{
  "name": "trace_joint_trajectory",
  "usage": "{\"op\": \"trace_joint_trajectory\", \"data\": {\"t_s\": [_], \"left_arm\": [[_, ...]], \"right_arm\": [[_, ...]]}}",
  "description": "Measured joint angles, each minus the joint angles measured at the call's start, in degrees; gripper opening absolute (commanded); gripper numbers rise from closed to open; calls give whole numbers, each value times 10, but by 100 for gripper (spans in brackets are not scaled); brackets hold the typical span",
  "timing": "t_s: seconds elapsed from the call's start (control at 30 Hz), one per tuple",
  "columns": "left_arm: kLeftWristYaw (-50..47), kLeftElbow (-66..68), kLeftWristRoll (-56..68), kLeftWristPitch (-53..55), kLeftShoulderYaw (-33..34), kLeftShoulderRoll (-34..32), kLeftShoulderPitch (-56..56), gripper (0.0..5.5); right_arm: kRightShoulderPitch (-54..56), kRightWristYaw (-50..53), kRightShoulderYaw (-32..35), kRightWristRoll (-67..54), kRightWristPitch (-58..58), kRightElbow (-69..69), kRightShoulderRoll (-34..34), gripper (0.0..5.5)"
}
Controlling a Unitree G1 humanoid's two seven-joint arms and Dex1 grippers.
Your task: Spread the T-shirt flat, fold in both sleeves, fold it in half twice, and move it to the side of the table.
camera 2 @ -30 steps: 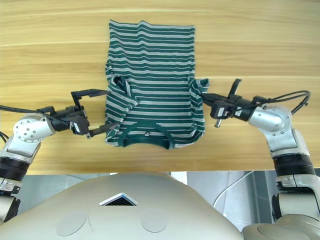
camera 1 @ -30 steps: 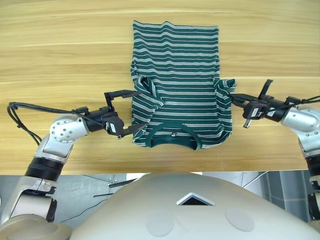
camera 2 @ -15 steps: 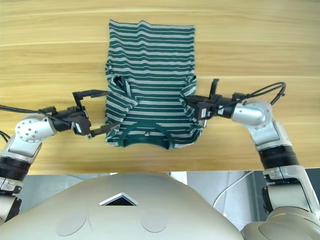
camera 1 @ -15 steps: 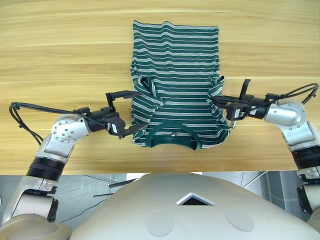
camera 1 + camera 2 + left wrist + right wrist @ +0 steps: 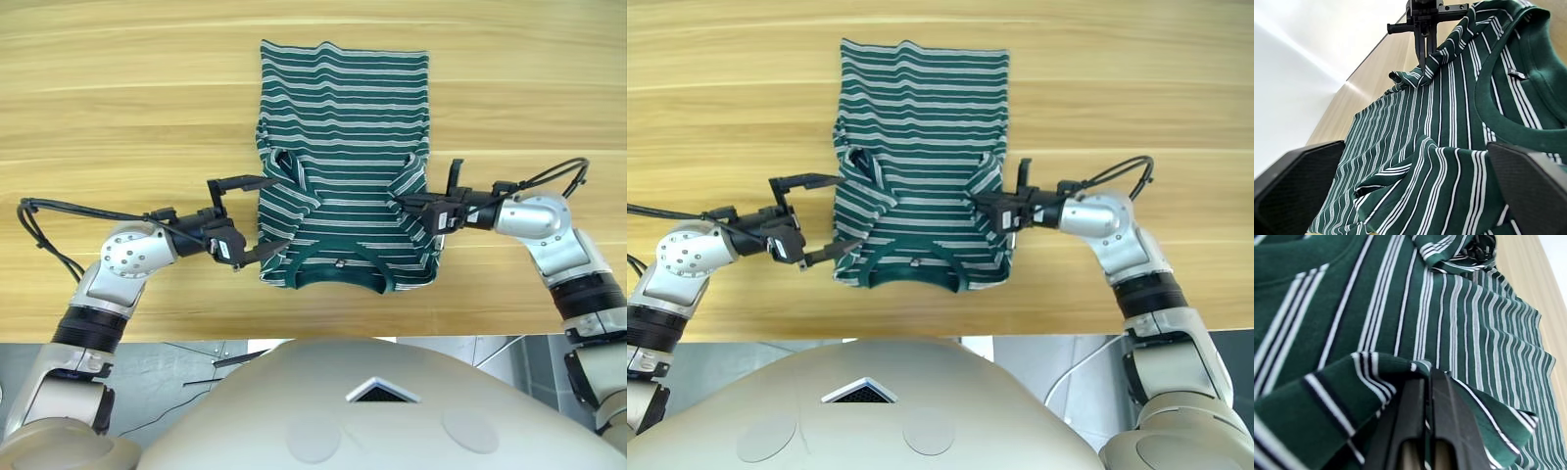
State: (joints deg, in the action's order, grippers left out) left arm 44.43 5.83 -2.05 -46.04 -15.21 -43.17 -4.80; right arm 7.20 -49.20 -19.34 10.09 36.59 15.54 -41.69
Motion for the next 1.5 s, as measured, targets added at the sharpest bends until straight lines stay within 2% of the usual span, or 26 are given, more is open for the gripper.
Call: {"op": "trace_joint_trajectory", "data": {"t_s": [0.23, 0.77, 0.9, 0.97, 1.13, 1.3, 1.33, 1.5], "left_arm": [[0, 0, 0, 0, 0, 0, 1, 540], [0, 1, 0, 0, 0, 6, 2, 540], [0, 2, 0, 1, 0, 8, 2, 540], [0, 3, -1, 1, 0, 9, 3, 540], [0, 4, -1, 1, 0, 11, 4, 540], [0, 4, -1, 1, 0, 12, 4, 540], [0, 4, -1, 1, -1, 12, 4, 540], [0, 4, 0, 1, 0, 13, 4, 540]], "right_arm": [[0, -15, -10, -2, -6, -17, 1, 3], [12, 11, -7, 9, -46, -12, 17, 265], [-2, -13, -5, -29, -46, -39, 12, 323], [-14, -29, 13, -83, -45, -66, 0, 354], [-30, -33, 118, -159, -36, -70, -53, 438], [-81, -33, 136, -157, -22, -40, -63, 524], [-92, -33, 136, -156, -17, -39, -63, 538], [-152, -35, 138, -153, 10, -40, -66, 538]]}}
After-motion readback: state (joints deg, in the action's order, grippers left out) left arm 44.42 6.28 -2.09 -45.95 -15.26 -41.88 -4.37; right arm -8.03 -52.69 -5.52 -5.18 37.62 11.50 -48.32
